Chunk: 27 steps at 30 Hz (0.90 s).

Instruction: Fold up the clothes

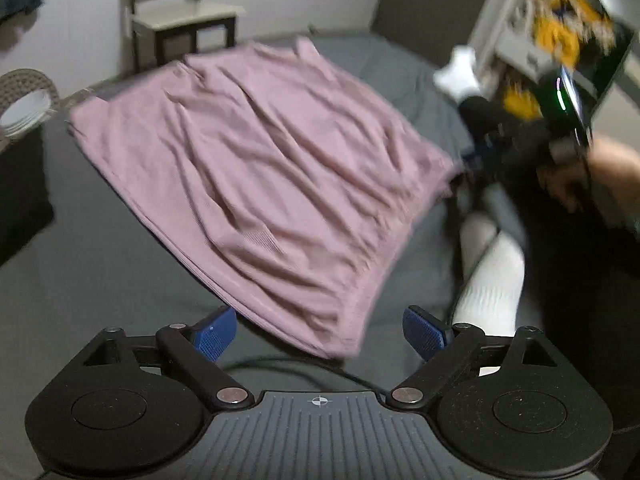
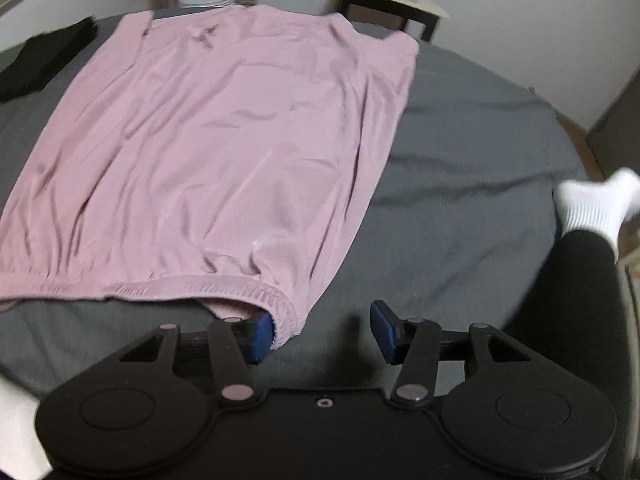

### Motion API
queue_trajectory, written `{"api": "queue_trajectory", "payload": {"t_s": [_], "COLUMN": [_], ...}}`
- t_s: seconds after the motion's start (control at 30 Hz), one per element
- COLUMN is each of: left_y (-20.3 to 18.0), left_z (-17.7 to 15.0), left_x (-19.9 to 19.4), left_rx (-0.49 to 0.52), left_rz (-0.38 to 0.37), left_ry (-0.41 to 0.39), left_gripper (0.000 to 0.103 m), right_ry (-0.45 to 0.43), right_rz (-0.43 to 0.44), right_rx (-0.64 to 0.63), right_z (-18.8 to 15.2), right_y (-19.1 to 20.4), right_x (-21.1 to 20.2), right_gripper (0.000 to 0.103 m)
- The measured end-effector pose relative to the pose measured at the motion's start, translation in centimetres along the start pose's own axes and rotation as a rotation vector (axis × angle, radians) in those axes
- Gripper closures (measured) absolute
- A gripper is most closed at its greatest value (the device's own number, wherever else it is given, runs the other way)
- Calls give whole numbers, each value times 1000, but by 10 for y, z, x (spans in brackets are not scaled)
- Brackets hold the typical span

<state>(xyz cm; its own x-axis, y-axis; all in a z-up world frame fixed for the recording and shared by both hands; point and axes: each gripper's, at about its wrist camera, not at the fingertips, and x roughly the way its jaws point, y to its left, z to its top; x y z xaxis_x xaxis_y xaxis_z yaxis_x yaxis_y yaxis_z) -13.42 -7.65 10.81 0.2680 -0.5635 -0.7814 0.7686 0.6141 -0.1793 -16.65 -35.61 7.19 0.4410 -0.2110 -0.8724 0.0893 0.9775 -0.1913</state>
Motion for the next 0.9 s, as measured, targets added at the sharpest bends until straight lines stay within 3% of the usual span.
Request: {"api": "queue_trajectory", "payload": {"t_s": [0.07, 0.17, 0.3, 0.4, 0.43, 0.53, 0.6, 0.67, 0.83, 0.9], "left_y": [23, 66, 125, 162, 172, 193, 209, 223, 245, 245], "left_z": [9, 27, 59, 85, 93, 113, 118, 120, 128, 126], "left_x": [-12, -23, -15, 8, 17, 53, 77, 98, 132, 136], "left_rx": [-55, -178, -353, -456, -470, -483, -520, -546, -597, -602], "left_rz": [35, 147, 199, 209, 207, 241, 253, 240, 231, 241], "left_ry": [-68, -158, -327, -391, -406, -413, -401, -376, -356, -357], "left_gripper": [12, 12, 12, 13, 14, 28, 30, 32, 50, 50], "right_ry": [-21, -111, -254, -277, -267, -230, -203, -180, -131, -130], "right_rz": [6, 58, 290, 489, 499, 471, 447, 441, 437, 434], "right_rx": [-65, -148, -165, -165, -180, -217, -235, -238, -197, -193], "right_z": [-1, -1, 1, 5, 5, 6, 5, 3, 0, -1], "right_y": [10, 36, 80, 122, 135, 165, 179, 189, 195, 196], "right_x": [-18, -52, -85, -82, -77, -62, -52, -48, -40, -39], "right_gripper": [51, 39, 38, 43, 50, 54, 58, 58, 58, 58]}}
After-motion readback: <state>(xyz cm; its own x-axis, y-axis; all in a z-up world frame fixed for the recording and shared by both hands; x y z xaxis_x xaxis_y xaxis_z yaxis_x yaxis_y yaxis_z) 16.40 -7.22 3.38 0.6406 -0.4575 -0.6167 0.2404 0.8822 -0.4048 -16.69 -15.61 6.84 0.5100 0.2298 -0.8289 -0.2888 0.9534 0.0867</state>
